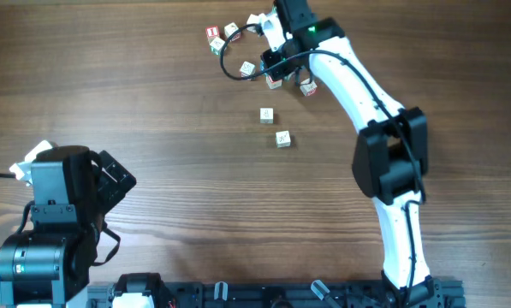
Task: Form a circle
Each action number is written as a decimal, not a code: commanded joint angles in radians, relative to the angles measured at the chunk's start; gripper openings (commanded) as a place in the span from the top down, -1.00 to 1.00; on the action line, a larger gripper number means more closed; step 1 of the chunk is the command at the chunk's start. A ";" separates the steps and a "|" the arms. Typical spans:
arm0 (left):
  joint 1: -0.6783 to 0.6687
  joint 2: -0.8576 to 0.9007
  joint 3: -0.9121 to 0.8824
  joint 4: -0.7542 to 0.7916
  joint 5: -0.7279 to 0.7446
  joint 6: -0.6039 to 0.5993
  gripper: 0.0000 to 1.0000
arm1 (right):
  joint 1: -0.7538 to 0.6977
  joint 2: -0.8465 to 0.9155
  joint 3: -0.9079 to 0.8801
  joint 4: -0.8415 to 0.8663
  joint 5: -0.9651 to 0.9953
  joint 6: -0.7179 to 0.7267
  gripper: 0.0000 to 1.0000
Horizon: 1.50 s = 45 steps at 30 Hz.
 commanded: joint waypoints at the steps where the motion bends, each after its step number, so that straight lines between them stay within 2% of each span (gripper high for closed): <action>1: 0.006 0.001 -0.004 0.003 -0.013 -0.010 -1.00 | 0.003 -0.089 0.023 -0.091 -0.065 0.091 0.54; 5: 0.006 0.001 -0.004 0.003 -0.013 -0.010 -1.00 | 0.010 -0.105 0.023 -0.236 -0.232 0.090 0.56; 12: 0.006 0.001 -0.004 0.003 -0.013 -0.010 -1.00 | 0.098 -0.105 0.023 -0.428 -0.233 0.087 0.68; 15: 0.006 0.001 -0.005 0.003 -0.013 -0.010 -1.00 | 0.162 -0.105 0.023 -0.460 -0.185 0.091 0.71; 20: 0.006 0.001 -0.004 0.003 -0.013 -0.010 -1.00 | 0.280 -0.105 -0.003 -0.394 0.045 0.213 0.68; 25: 0.006 0.001 -0.004 0.003 -0.013 -0.010 -1.00 | 0.304 -0.105 -0.128 -0.246 0.067 0.359 0.67; 29: 0.006 0.001 -0.004 0.003 -0.013 -0.010 -1.00 | 0.304 -0.105 -0.236 -0.148 0.078 0.373 0.67; 32: 0.006 0.001 -0.004 0.003 -0.013 -0.010 -1.00 | 0.304 -0.105 -0.308 -0.077 0.169 0.396 0.52; 36: 0.006 0.001 -0.005 0.003 -0.013 -0.010 -1.00 | 0.303 -0.105 -0.381 -0.012 0.216 0.438 0.52; 45: 0.006 0.001 -0.004 0.003 -0.013 -0.010 -1.00 | 0.297 -0.105 -0.386 -0.013 0.228 0.478 0.51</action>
